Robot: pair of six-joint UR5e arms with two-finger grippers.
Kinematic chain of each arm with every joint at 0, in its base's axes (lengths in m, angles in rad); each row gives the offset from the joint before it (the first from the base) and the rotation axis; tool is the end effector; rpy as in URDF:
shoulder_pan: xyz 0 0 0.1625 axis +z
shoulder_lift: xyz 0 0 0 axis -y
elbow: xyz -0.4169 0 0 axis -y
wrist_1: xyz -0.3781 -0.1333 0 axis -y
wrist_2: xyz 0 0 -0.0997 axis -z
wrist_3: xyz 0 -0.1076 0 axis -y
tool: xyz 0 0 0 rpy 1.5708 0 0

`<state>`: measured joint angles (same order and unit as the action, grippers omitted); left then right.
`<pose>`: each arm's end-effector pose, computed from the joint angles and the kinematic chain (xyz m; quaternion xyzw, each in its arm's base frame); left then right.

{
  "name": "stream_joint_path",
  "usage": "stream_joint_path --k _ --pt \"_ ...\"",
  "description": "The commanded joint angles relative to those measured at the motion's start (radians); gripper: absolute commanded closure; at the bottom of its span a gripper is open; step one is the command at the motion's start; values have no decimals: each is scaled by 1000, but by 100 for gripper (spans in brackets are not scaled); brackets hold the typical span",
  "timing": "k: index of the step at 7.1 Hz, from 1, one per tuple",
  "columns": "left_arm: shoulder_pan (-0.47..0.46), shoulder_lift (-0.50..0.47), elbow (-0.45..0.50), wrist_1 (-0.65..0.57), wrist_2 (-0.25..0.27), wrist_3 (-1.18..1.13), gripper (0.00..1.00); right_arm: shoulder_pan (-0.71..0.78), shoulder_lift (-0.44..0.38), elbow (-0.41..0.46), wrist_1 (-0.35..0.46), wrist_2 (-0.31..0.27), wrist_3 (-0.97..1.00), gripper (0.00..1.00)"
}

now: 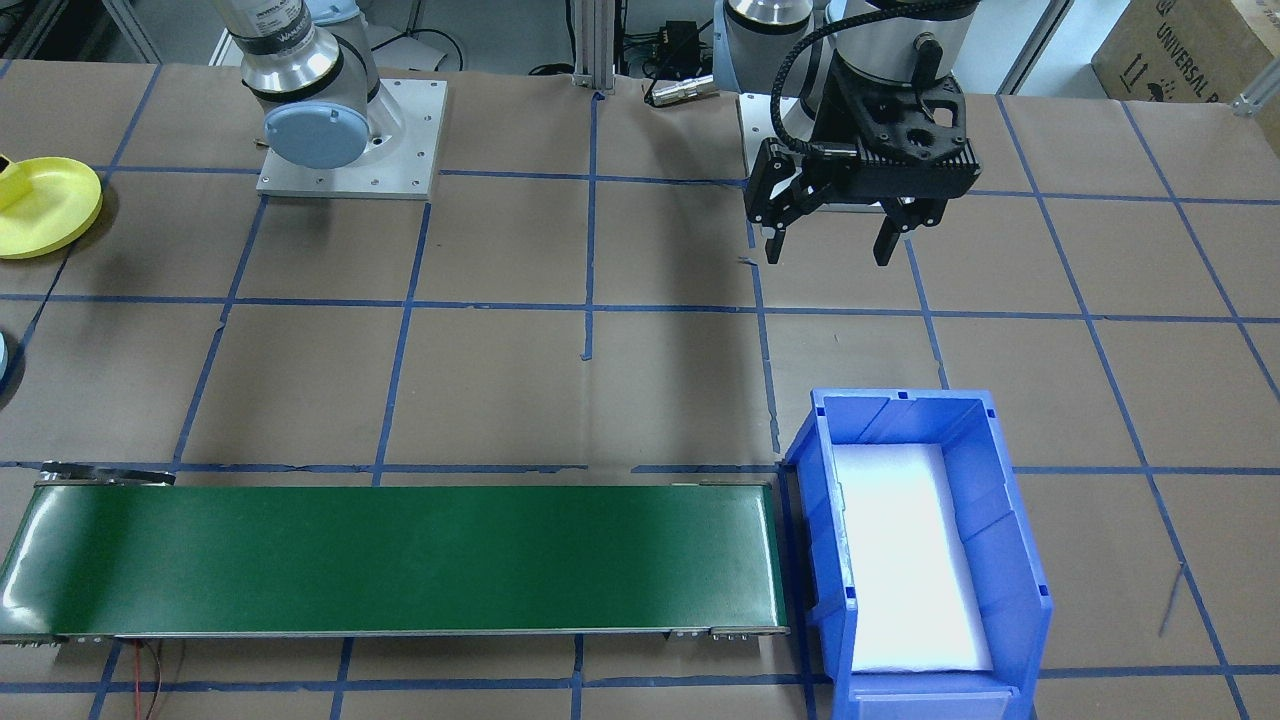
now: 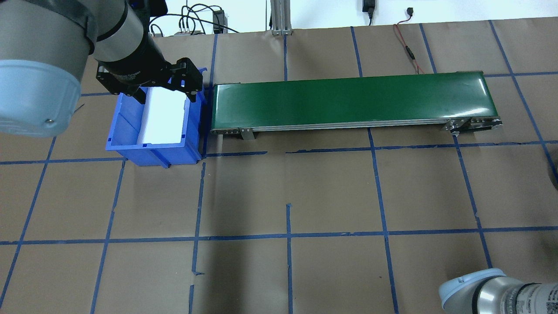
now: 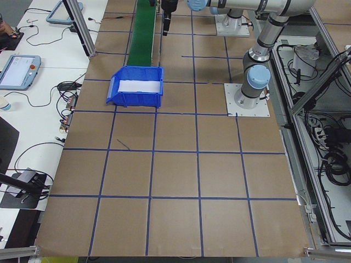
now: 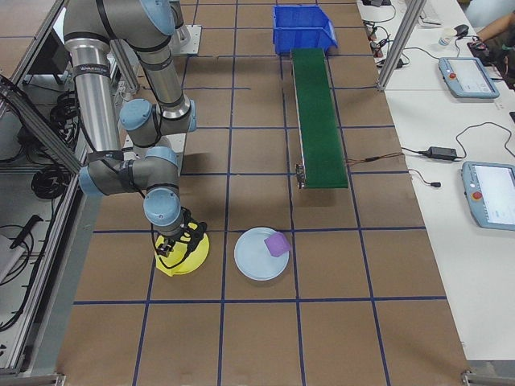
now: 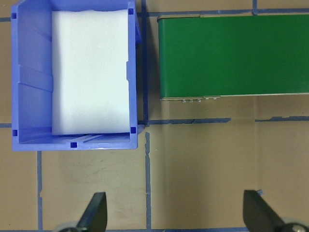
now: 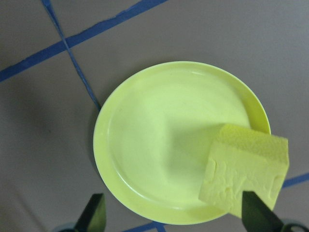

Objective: Move block left to right into plate

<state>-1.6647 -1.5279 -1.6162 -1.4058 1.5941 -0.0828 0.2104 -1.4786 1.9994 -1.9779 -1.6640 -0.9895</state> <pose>-0.1748 -0.4616 0.4880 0.0046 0.9966 -0.0819 0.0044 -0.4175 -0.2152 0.2717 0.1813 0.9807 0.0648 0.0344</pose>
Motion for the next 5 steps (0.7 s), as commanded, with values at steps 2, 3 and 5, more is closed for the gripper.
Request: stream_joint_path --k 2,3,5 --pt "-1 0 -1 1 -3 0 0 290 -74 -135 165 -83 136 0" --pt "0 0 -1 1 -3 0 0 369 -103 -161 189 -71 231 0" --pt "2 0 1 1 -3 1 0 661 -161 -178 271 -72 486 0"
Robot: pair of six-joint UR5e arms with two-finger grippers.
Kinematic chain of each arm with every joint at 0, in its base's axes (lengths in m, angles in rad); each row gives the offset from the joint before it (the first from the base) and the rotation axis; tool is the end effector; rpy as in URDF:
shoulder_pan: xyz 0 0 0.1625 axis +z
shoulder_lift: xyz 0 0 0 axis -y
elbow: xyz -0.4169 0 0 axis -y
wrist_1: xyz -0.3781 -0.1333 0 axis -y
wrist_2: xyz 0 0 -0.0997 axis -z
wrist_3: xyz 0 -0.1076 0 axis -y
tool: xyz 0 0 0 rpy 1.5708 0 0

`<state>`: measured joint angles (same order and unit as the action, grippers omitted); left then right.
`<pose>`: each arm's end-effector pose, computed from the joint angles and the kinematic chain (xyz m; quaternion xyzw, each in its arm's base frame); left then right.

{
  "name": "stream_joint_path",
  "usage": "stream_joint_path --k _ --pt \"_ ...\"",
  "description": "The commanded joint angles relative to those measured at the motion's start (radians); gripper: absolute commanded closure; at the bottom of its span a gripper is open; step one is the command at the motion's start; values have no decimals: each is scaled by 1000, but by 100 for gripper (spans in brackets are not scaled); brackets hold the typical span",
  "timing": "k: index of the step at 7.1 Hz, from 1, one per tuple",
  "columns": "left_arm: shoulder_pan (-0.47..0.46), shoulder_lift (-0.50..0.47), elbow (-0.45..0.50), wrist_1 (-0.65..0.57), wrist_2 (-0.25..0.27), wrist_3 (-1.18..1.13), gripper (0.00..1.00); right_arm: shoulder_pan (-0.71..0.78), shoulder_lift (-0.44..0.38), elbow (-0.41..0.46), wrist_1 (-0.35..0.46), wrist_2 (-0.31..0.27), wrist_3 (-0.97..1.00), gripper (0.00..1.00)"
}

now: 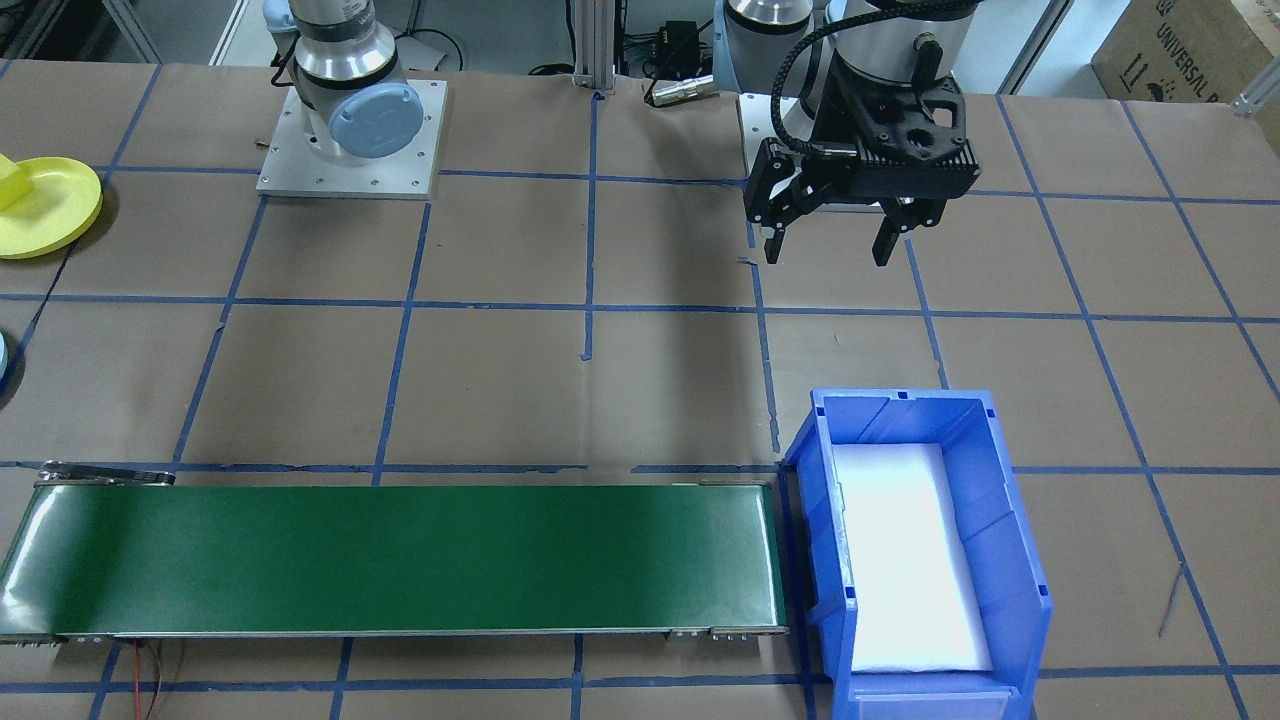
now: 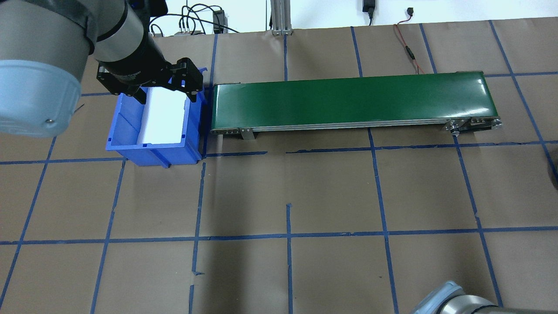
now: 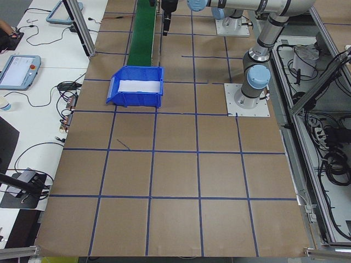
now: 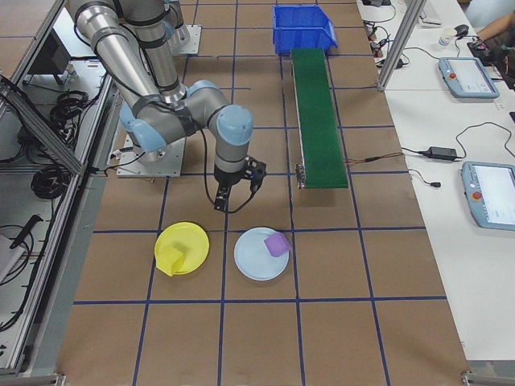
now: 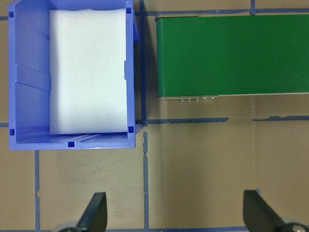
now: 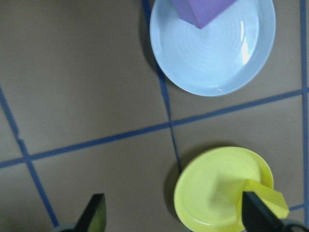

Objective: Move block left to right into plate

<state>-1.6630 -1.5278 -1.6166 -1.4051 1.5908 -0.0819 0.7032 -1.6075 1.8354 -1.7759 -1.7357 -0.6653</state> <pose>-0.1744 -0.4619 0.4880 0.0043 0.9966 -0.0819 0.0029 -0.2687 -0.3794 0.3853 -0.0997 -0.9915 -0.0653 0.0514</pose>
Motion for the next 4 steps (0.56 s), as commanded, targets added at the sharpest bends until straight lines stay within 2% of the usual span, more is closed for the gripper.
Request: stream_joint_path --k 1,2,3,4 --pt "0 0 1 0 0 1 0 276 -46 -49 134 5 316 0" --pt "0 0 1 0 1 -1 0 417 -55 -136 267 8 437 0" --pt "0 0 3 0 2 1 0 559 -49 -228 348 30 614 0" --pt "0 3 3 -2 5 -1 0 697 -42 -263 349 51 738 0"
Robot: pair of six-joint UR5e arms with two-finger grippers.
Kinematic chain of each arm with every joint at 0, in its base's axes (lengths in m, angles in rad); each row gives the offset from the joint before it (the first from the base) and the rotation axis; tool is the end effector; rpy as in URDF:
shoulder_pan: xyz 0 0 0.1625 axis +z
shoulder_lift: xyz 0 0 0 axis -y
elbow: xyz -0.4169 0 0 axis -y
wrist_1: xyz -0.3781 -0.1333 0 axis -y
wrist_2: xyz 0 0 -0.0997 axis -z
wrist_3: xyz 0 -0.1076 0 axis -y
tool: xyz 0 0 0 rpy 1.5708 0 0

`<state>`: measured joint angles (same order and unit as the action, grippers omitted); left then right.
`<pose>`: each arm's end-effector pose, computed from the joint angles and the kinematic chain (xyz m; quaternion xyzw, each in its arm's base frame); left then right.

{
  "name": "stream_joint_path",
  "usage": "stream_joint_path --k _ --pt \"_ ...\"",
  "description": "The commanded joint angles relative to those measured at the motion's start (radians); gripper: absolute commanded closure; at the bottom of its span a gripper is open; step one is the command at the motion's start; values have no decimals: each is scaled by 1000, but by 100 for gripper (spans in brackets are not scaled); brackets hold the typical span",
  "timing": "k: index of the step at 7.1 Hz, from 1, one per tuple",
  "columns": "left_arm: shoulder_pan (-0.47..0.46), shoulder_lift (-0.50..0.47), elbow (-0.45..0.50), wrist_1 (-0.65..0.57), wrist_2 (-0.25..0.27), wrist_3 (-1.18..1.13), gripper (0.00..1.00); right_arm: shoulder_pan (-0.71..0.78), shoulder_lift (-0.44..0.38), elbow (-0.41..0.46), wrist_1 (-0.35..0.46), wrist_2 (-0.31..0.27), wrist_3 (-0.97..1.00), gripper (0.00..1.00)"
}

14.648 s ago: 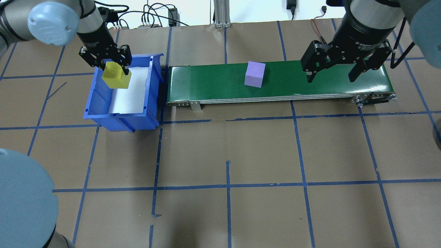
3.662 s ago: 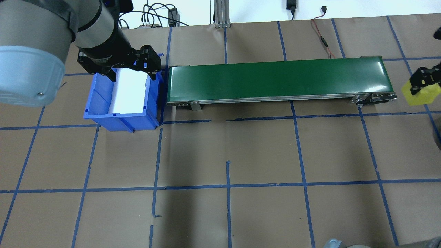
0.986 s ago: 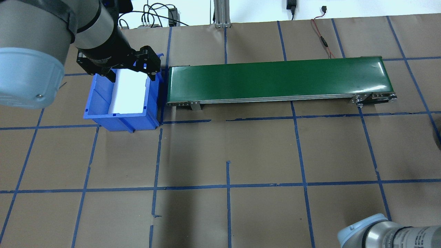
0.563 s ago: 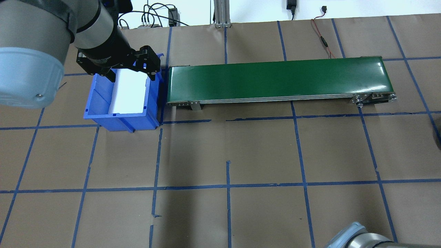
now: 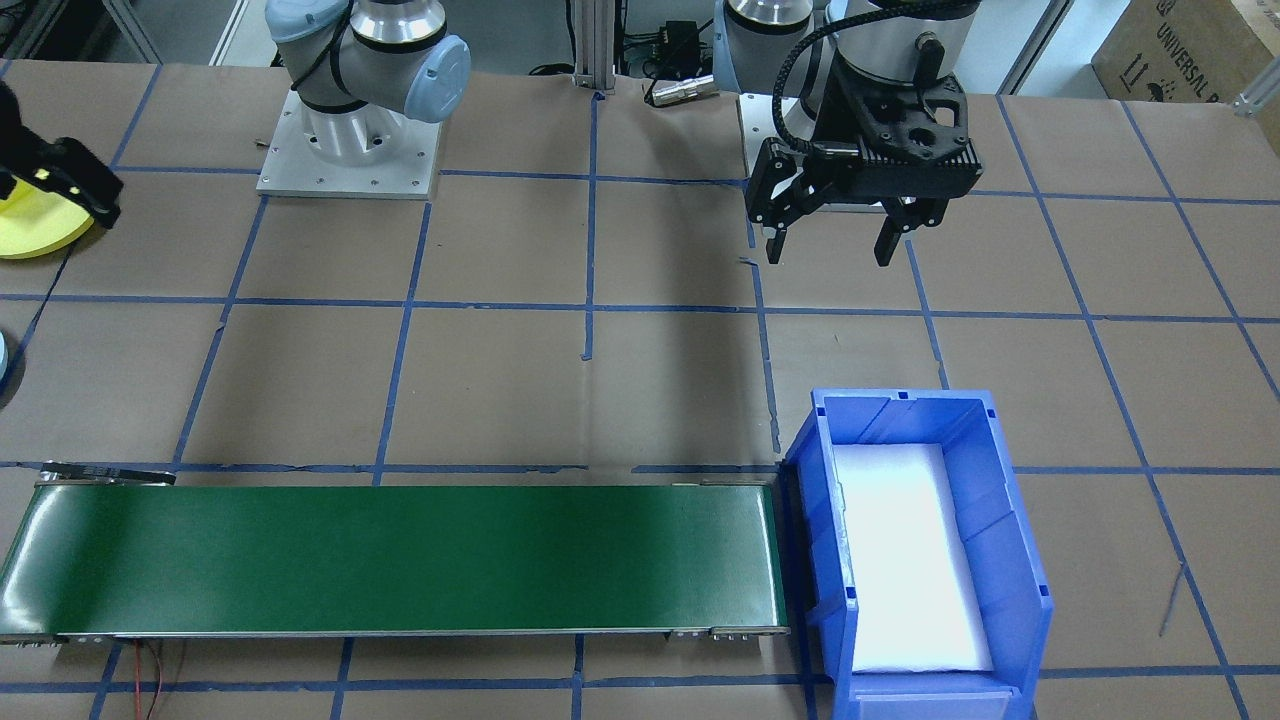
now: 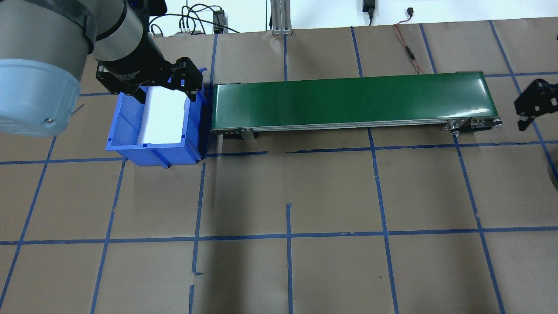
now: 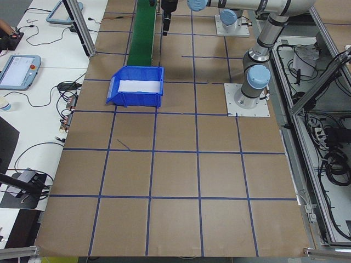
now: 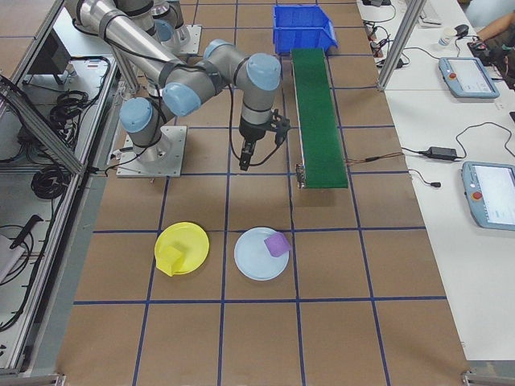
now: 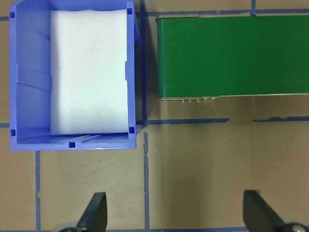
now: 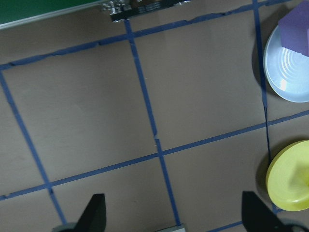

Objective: Move block left to right into plate

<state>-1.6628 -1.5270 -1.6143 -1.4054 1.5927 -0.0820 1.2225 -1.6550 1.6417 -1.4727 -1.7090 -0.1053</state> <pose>-0.1741 -0.4619 0.4895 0.0041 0.9965 -0.0834 0.0037 -0.0365 -0.4477 0.4683 -0.1179 -0.9897 -0.0567 0.0577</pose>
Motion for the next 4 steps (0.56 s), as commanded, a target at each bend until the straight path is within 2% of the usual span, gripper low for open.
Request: stream_joint_path --k 1,2,4 --pt "0 4 1 -1 3 -1 0 278 7 -88 43 79 244 0" --pt "0 4 1 -1 0 -1 0 323 27 -138 45 130 248 0" --pt "0 4 -1 -1 3 -1 0 386 107 -271 51 137 246 0"
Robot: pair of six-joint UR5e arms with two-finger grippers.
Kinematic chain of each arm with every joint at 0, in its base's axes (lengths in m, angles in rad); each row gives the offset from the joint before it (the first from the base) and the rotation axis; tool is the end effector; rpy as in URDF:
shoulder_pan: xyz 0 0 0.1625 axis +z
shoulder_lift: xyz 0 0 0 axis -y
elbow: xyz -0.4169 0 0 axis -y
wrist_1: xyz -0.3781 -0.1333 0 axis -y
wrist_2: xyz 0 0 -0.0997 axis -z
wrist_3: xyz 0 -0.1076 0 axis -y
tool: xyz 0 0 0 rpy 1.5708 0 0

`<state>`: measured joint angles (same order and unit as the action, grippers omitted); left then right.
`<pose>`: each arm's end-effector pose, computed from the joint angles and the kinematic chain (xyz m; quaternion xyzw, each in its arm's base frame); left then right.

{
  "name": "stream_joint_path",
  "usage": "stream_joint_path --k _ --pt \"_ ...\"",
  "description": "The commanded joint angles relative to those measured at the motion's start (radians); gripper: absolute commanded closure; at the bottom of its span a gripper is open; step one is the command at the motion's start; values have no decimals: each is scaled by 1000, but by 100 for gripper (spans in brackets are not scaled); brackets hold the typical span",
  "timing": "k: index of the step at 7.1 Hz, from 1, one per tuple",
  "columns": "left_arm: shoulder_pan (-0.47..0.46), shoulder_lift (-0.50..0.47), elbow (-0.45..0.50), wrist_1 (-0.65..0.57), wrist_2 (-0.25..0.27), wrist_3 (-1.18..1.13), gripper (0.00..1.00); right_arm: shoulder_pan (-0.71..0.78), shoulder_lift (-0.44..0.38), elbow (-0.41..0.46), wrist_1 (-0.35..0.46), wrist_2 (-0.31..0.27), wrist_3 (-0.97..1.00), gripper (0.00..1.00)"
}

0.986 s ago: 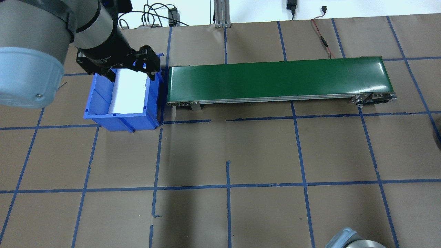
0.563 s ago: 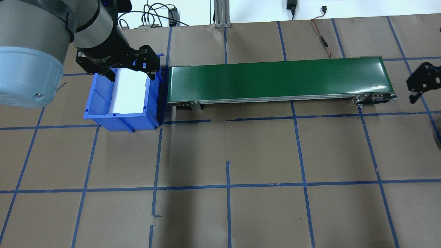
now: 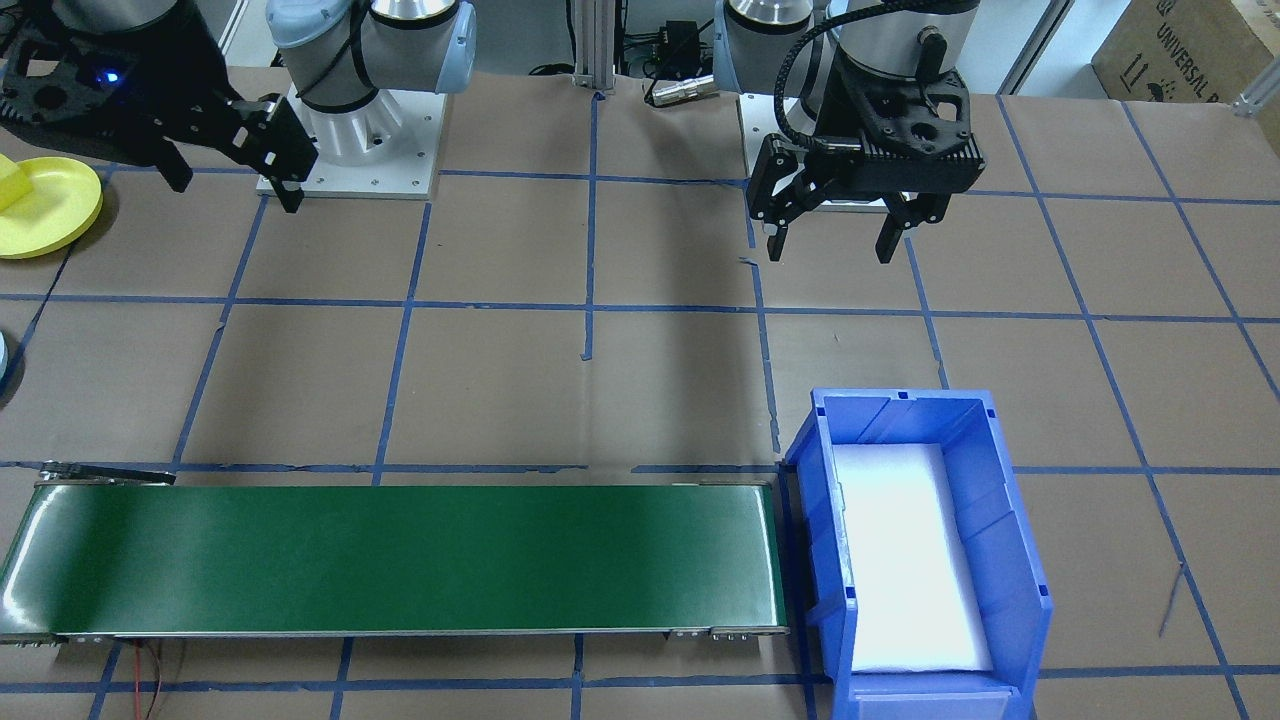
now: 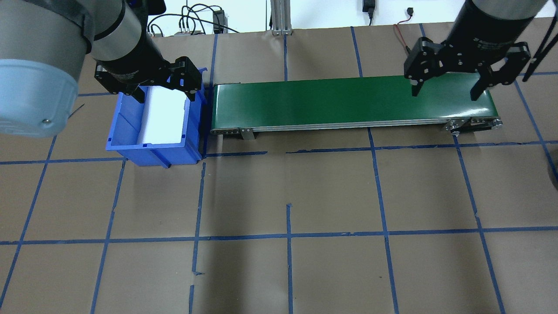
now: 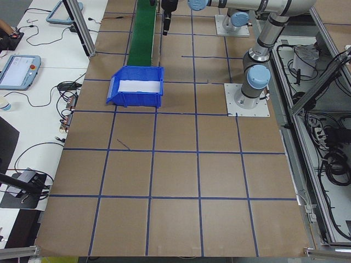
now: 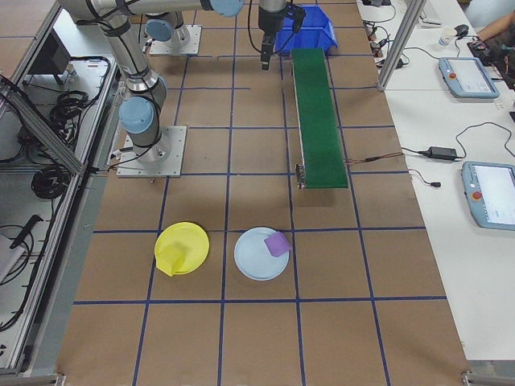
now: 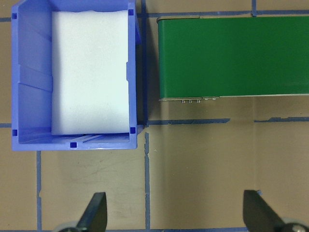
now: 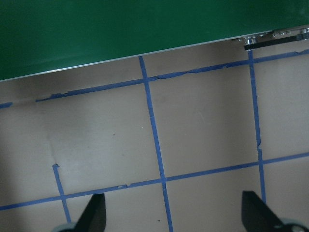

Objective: Move block left to right into plate

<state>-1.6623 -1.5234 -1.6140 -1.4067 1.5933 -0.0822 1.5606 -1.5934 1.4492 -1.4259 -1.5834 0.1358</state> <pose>-0.1737 -0.4607 0.4912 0.0037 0.9964 -0.0847 0.0039 0.1272 -0.4657 0.5260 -0.0729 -0.9973 0.0000 0.0063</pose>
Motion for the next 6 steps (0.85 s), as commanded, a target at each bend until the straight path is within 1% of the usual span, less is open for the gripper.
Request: stream_joint_path --k 1,2,3,4,6 --pt "-2 3 0 -5 14 -2 0 70 58 -96 2 11 5 0" --pt "-2 3 -1 -3 14 -2 0 67 56 -89 2 13 1 0" --pt "-2 3 -1 -3 14 -1 0 67 55 -84 1 31 -5 0" --pt "-1 3 -1 -3 2 1 0 61 55 -84 1 63 -7 0" --pt "1 3 -6 -5 5 5 0 62 55 -82 2 54 -8 0"
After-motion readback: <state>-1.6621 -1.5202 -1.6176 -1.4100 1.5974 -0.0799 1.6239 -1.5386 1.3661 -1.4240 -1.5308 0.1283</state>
